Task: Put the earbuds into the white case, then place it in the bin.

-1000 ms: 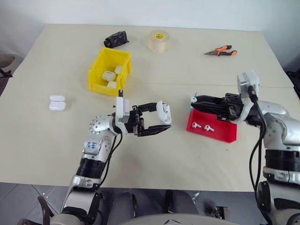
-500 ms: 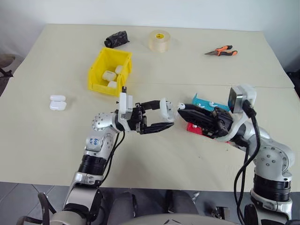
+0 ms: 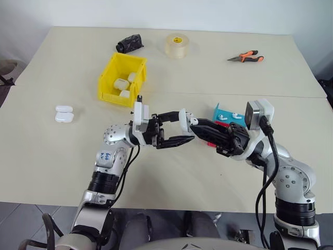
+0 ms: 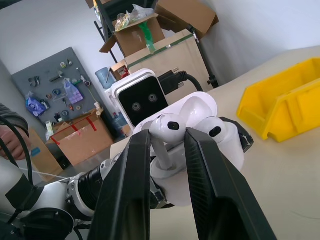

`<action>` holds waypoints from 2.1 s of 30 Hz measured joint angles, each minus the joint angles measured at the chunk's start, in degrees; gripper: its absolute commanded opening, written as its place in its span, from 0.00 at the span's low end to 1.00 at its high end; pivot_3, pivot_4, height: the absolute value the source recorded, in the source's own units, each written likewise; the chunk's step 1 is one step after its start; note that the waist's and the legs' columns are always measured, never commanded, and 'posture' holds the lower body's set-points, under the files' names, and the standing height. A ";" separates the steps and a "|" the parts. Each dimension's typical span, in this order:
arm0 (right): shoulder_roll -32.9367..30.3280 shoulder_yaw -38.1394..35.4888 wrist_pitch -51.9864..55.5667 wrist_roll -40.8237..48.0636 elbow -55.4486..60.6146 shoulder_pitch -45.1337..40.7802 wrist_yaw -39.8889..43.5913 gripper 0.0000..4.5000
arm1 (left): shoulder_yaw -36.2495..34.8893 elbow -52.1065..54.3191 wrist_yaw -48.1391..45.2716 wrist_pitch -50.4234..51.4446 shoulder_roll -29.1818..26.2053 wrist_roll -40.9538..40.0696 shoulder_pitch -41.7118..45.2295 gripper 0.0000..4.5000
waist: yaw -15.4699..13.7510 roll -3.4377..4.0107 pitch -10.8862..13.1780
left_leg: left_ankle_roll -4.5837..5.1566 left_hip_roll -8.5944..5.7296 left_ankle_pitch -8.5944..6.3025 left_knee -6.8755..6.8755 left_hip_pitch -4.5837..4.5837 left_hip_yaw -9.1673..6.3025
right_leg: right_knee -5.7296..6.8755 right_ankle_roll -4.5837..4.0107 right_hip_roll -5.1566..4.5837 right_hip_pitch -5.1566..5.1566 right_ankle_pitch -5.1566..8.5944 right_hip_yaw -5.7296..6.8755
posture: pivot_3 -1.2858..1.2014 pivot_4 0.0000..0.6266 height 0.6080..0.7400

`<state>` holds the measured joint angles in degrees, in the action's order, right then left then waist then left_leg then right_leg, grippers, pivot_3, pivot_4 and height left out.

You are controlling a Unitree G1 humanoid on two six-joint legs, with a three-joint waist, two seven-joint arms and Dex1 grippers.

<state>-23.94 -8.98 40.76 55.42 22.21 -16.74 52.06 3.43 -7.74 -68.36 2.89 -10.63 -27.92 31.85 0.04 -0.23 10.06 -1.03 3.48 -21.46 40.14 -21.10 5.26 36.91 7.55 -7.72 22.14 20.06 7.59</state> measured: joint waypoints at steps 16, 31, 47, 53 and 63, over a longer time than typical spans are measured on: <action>-3.95 4.19 -6.61 -6.03 -1.07 -0.11 3.62 0.72 | -0.27 -1.79 -0.58 0.96 -0.57 0.02 -0.39 0.62 | -0.01 0.00 0.00 | 0.00 0.00 0.00 0.02 0.00 0.00 | 0.00 0.00 0.00 -0.01 0.00 0.01 | 0.52 0.24 1.00; -15.06 2.68 -9.54 -13.00 -8.92 -3.82 10.37 0.58 | 5.15 -2.83 5.02 5.02 -15.24 15.87 6.04 0.62 | -0.01 -0.01 0.00 | 0.00 0.00 0.00 -0.03 -0.02 0.07 | 0.00 0.00 0.01 0.09 0.00 -0.02 | 0.52 0.24 1.00; -9.28 17.74 -9.01 -24.08 -11.69 -15.32 8.56 0.01 | 12.50 -1.34 5.53 8.25 -12.03 20.39 7.85 0.62 | 0.03 -0.01 0.00 | -0.01 0.00 0.00 0.02 -0.15 0.08 | 0.13 0.00 -0.01 0.24 0.00 -0.02 | 0.52 0.24 1.00; -12.87 15.53 -12.53 -25.14 -16.31 -12.18 13.03 0.01 | 10.38 0.46 5.41 7.55 -12.65 18.54 5.62 0.62 | 0.03 -0.01 0.00 | 0.00 -0.01 0.00 0.03 -0.14 0.12 | 0.13 0.00 -0.02 0.24 0.00 -0.04 | 0.52 0.24 1.00; -11.92 5.47 -23.38 -23.88 -19.86 -4.53 14.87 0.36 | -4.55 5.48 7.01 9.45 -14.44 5.18 0.81 0.62 | 0.23 -0.03 0.01 | -0.01 0.05 0.00 0.02 -0.11 0.09 | 0.18 0.00 0.00 0.27 0.00 -0.05 | 0.52 0.24 1.00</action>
<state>-35.86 -3.50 17.38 31.54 2.35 -21.27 66.93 -1.12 -2.25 -61.35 12.34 -25.07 -22.74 32.67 0.27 -0.26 10.07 -1.03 3.54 -21.45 40.16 -21.21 5.35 37.08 7.54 -7.72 22.41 20.06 7.54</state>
